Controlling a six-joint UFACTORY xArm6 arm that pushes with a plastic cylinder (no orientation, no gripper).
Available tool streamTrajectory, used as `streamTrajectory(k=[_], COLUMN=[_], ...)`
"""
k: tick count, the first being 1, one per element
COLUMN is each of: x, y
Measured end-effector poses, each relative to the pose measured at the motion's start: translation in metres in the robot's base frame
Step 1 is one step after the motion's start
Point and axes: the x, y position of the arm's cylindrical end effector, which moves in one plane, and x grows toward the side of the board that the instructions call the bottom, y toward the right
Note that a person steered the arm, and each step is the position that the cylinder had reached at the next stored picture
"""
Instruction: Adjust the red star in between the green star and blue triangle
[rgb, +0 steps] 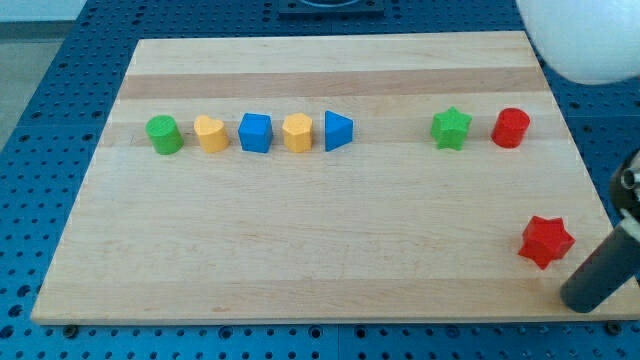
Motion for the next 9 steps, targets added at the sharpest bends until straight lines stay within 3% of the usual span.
streamTrajectory(k=[3,9], x=[-0.048,-0.128], y=[-0.002,-0.120])
